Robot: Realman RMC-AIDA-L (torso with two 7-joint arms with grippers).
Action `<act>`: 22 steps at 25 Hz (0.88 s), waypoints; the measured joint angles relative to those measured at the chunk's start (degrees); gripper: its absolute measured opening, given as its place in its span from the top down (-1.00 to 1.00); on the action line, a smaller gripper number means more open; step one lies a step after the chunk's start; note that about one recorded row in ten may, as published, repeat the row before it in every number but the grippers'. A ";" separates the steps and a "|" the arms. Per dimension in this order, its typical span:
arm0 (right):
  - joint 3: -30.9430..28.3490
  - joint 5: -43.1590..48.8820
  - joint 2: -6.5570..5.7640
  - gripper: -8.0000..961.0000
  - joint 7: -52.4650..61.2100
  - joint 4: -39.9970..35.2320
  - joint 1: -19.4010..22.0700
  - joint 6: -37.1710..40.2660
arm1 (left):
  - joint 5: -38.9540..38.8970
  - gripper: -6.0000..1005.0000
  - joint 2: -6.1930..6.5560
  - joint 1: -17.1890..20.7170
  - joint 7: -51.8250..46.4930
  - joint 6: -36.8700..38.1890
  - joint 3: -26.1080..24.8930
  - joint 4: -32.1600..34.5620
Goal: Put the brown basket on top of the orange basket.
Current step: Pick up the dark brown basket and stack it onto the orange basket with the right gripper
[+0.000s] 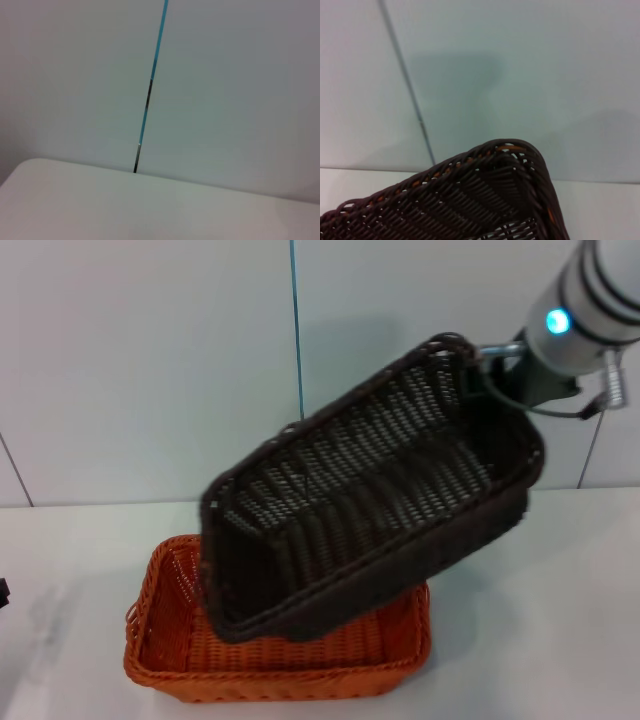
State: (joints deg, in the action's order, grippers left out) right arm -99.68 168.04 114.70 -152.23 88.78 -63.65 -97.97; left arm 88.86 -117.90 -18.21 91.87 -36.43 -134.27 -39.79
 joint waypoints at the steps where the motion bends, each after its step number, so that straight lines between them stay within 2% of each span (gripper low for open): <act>1: 0.78 -0.01 0.32 0.65 0.45 -0.31 -0.16 0.76 | -0.02 -0.83 0.42 -0.17 -0.05 -0.02 0.33 0.48; 4: 3.13 0.00 1.54 0.65 2.02 -2.03 -0.88 3.28 | -0.20 -0.83 1.92 -0.67 -0.19 -0.05 1.57 1.87; 5: 3.94 -0.01 1.89 0.65 2.49 -2.37 -0.99 4.02 | -0.37 -0.83 2.99 -1.04 -0.24 -0.05 1.88 2.83; 6: 5.04 0.00 2.20 0.65 3.22 -2.64 -1.06 5.18 | -0.37 -0.83 2.99 -1.04 -0.24 -0.05 1.88 2.83; 9: 8.43 0.04 2.61 0.65 5.68 -3.33 -1.04 7.84 | -0.51 -0.83 4.61 -1.78 -0.28 -0.12 2.40 4.51; 17: 14.50 0.19 2.62 0.65 12.92 -6.96 0.29 14.13 | -1.16 -0.83 8.53 -4.08 -0.36 -0.73 3.29 9.07; 19: 14.76 0.23 2.29 0.65 15.14 -7.01 1.76 15.15 | -1.39 -0.83 9.30 -4.39 -0.36 -1.00 3.30 9.89; 22: 16.14 0.27 0.95 0.65 19.05 -4.39 6.53 20.68 | -1.59 -0.83 10.35 -4.82 -0.38 -1.20 3.36 10.82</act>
State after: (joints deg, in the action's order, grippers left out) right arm -83.54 168.31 115.65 -133.18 84.39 -57.12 -77.29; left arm 87.27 -107.55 -23.03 91.49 -37.64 -130.91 -28.97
